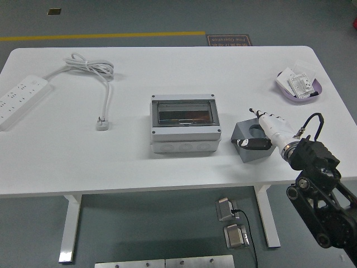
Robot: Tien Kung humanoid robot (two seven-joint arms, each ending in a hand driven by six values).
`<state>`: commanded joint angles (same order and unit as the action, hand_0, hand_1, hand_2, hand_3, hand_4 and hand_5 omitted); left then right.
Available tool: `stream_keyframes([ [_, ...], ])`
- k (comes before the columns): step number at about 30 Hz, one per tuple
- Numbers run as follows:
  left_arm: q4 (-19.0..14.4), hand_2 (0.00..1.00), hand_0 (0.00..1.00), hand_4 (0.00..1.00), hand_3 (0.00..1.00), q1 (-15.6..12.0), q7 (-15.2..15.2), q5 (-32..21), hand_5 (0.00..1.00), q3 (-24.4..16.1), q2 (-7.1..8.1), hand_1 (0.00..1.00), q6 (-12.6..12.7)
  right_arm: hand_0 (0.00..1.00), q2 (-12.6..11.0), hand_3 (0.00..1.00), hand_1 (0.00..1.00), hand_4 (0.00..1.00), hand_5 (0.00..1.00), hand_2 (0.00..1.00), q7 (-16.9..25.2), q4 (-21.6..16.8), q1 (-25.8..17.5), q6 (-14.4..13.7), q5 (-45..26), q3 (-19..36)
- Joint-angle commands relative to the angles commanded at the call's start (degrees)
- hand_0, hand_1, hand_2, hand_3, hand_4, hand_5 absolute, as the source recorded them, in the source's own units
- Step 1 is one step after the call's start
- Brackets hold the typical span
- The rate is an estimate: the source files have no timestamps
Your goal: Fetch the battery,place it into the box,close the lid of the box
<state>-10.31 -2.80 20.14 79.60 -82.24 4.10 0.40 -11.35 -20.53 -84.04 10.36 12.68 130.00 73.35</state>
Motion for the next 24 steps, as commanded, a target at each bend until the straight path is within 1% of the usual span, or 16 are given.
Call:
stream_keyframes([
  [14, 0.0, 0.625, 0.605, 0.750, 0.634, 0.1, 0.0, -0.2, 0.083, 0.0, 0.13, 0.635, 0.1, 0.998, 0.6, 0.998, 0.998, 0.998, 0.628, 0.998, -0.2, 0.3, -0.2, -0.5, 0.0, -0.4],
  [15, 0.0, 0.625, 0.605, 0.750, 0.635, 0.1, 0.0, -0.2, 0.082, 0.0, 0.11, 0.634, 0.1, 0.998, 0.6, 0.998, 0.998, 0.998, 0.641, 0.998, -0.2, 0.3, -0.2, -0.6, 0.0, -0.4],
  [18, 0.0, 0.625, 0.605, 0.750, 0.635, 0.2, 0.0, -0.2, 0.082, 0.0, 0.09, 0.634, 0.1, 0.998, 0.6, 0.998, 0.998, 0.998, 0.641, 0.998, -0.1, 0.3, -0.2, -0.9, 0.0, -0.4],
  [20, 0.0, 0.625, 0.605, 0.750, 0.635, 0.2, 0.0, -0.1, 0.082, 0.0, 0.10, 0.634, 0.1, 0.998, 0.6, 0.998, 0.998, 0.998, 0.641, 0.998, 0.2, 0.2, -0.2, -1.6, 0.0, -0.2],
  [24, 0.0, 0.626, 0.605, 0.750, 0.635, 0.4, 0.0, -0.1, 0.082, -0.1, 0.16, 0.634, 0.1, 0.998, 0.8, 0.998, 0.998, 0.998, 0.645, 0.998, 1.3, -0.3, -0.2, -4.0, 0.0, 0.6],
])
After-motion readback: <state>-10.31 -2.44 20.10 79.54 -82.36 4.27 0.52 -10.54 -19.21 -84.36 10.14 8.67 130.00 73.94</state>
